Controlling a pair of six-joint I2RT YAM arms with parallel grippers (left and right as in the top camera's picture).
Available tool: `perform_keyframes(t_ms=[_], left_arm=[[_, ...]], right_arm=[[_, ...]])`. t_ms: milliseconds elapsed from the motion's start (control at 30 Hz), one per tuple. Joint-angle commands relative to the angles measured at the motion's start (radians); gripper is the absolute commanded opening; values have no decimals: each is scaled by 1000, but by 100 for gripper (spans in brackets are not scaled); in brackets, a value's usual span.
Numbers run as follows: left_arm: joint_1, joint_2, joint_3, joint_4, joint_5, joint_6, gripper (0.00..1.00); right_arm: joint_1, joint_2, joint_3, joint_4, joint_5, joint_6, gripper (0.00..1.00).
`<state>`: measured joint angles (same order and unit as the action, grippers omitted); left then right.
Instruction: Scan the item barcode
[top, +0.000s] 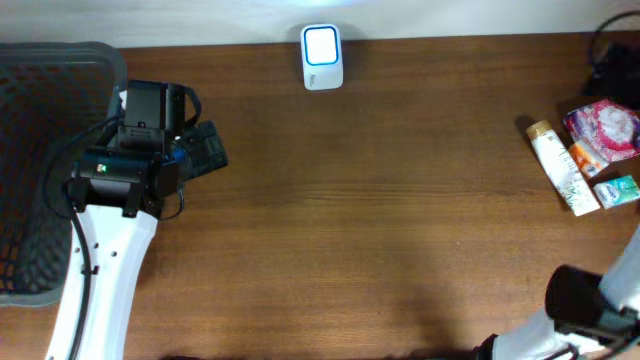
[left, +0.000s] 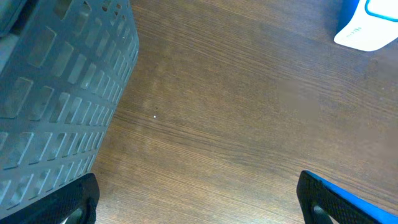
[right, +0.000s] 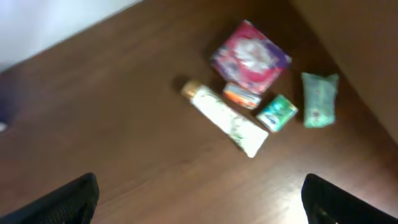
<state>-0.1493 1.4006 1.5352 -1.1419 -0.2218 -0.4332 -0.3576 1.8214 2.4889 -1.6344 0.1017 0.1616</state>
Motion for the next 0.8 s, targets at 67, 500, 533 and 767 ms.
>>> perform_keyframes(t_ms=[67,500,533,767], left_arm=[[2,-4,4,-1,-7,16,99],[2,-4,4,0,-7,16,99],[2,-4,4,0,-7,16,99],[2,-4,4,0,-7,16,99]], right_arm=[[238,-263,-33,-64,94,2,99],[341,-990,-769,-64,-196,12,99],[341,-990,-769,-64,-195,11,99],[339,-1002,-943,25,-203,-91,99]])
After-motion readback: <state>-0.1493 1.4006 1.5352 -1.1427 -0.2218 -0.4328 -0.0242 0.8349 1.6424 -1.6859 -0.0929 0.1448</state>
